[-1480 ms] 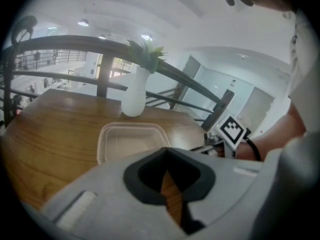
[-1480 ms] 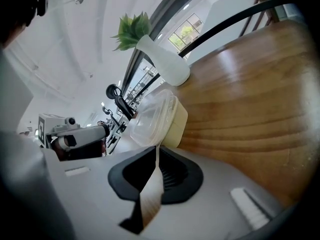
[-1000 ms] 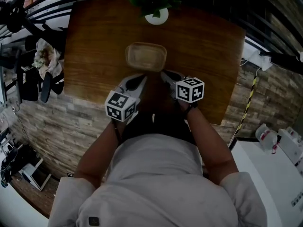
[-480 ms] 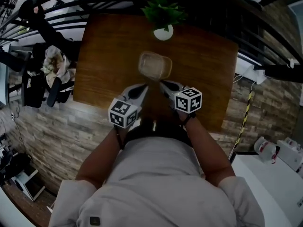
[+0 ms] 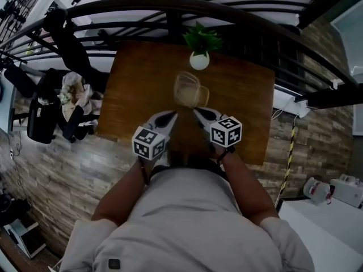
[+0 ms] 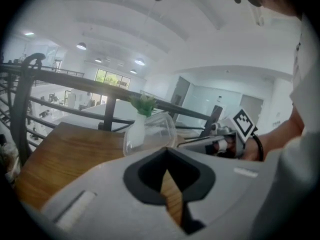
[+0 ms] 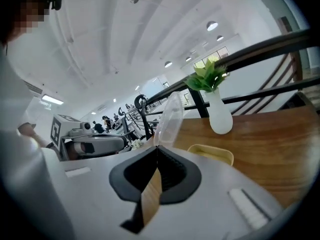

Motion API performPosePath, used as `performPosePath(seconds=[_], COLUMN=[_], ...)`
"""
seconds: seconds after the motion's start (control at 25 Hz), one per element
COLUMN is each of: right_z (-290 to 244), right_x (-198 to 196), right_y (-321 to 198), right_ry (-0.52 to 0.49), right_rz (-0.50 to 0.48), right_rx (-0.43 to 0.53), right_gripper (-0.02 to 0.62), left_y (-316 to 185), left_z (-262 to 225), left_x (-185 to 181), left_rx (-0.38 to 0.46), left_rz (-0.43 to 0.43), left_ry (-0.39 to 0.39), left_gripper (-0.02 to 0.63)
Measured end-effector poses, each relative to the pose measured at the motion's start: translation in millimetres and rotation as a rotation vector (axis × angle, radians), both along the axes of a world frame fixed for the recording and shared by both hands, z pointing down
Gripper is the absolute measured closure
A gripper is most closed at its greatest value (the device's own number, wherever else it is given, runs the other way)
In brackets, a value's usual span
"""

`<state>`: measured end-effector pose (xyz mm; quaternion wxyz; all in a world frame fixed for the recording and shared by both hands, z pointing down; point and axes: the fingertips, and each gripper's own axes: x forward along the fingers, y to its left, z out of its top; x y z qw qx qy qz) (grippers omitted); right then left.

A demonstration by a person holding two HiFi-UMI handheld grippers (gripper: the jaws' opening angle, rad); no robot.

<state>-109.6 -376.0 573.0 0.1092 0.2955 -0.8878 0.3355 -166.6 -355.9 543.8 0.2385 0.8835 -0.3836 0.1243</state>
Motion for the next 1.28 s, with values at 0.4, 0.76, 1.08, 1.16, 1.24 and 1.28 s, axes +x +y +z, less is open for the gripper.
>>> performPosePath(seconds=[0.4,0.76,1.08,1.16,1.24,1.28], right_z=[-61,-91,-117,-122,-121,-120], right_x=[-22,-36,-22,-15,-3,5], right_y=[29,49,80,87,95,98], right_ry=[0.033,0.064,0.08,0.081,0.084,0.084], right_rz=[0.027,0.056,0.059,0.056,0.054,0.054], right_rx=[0.137,0.203,0.243,0.253,0.252,0.249], right_gripper=[0.589,0.589,0.591,0.591,0.591,0.591], left_y=[20,31,52,62,70,73], left_z=[-45,-72,-101,-105,-105,-104], left_x=[-19,-30,-15,-9,0,5], left_rx=[0.095,0.161,0.204,0.213,0.214,0.211], left_rz=[0.056,0.12,0.153,0.161,0.163,0.161], left_ry=[0.015,0.013,0.045,0.045,0.037,0.035], left_gripper=[0.603,0.603,0.603,0.603,0.603,0.603])
